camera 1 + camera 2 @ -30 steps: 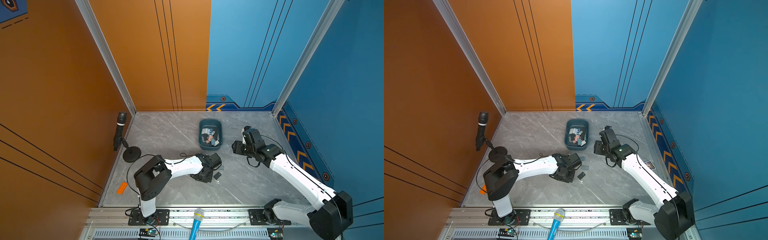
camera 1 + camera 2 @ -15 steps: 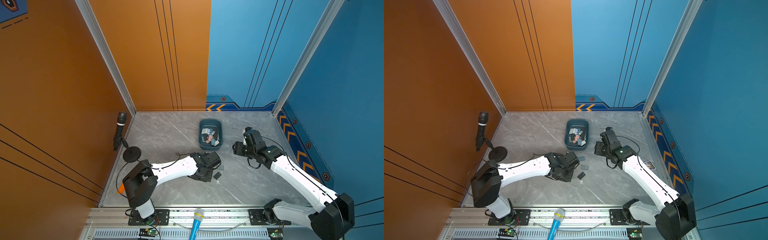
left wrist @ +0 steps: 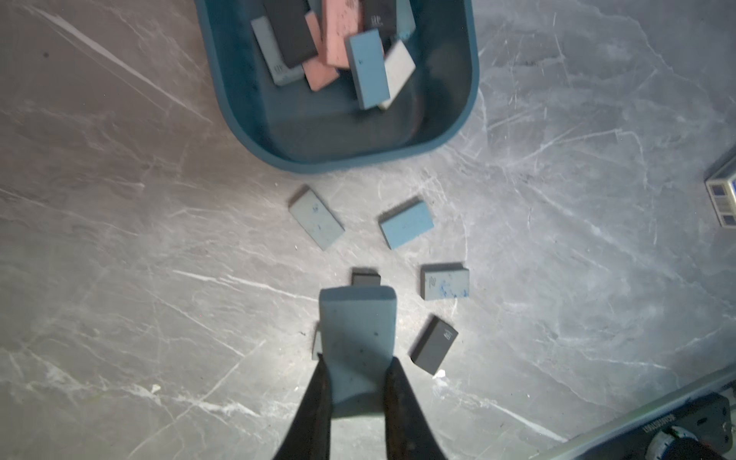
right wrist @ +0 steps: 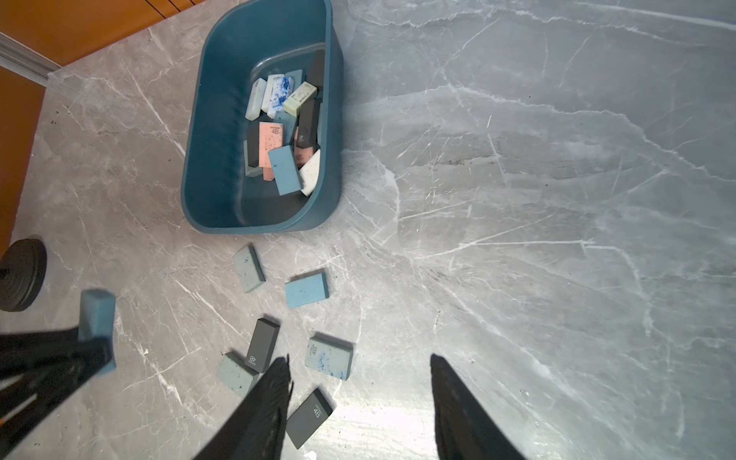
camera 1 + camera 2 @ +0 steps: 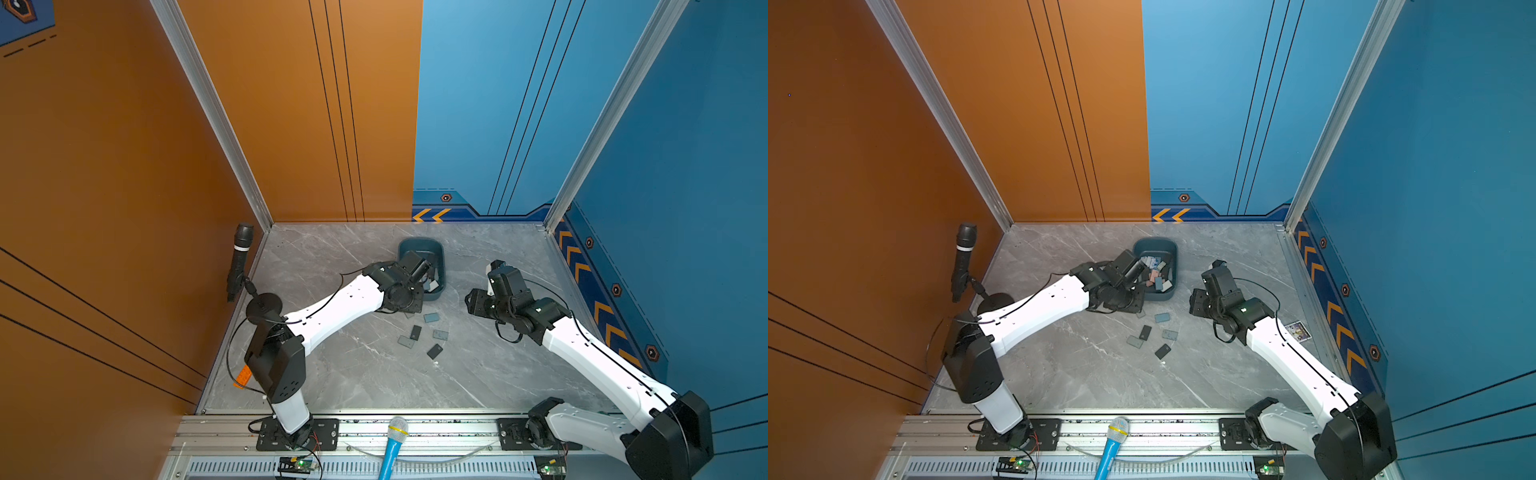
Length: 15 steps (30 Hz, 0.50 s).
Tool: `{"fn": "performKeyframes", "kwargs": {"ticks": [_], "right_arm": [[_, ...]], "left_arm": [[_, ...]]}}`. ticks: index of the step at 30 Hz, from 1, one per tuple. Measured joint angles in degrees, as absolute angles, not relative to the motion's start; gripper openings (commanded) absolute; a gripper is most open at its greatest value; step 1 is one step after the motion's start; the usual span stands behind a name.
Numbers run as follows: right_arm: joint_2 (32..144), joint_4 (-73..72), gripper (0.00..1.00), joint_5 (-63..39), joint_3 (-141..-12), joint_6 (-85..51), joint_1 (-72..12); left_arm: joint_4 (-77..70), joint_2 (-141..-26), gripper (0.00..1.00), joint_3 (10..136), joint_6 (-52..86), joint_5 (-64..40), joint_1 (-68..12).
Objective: Put the eraser in the storage box
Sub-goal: Place the eraser in the storage box.
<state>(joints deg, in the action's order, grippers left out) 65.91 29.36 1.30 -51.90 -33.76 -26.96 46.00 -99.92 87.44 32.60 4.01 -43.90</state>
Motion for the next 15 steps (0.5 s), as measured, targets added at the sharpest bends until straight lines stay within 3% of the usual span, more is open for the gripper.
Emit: {"fn": "performKeyframes", "kwargs": {"ticks": [15], "right_arm": [[62.72, 29.19, 0.57, -1.48, -50.94, -35.88, -26.98]], "left_arm": [[46.13, -122.76, 0.23, 110.1, 26.52, 0.71, -36.34]]}}
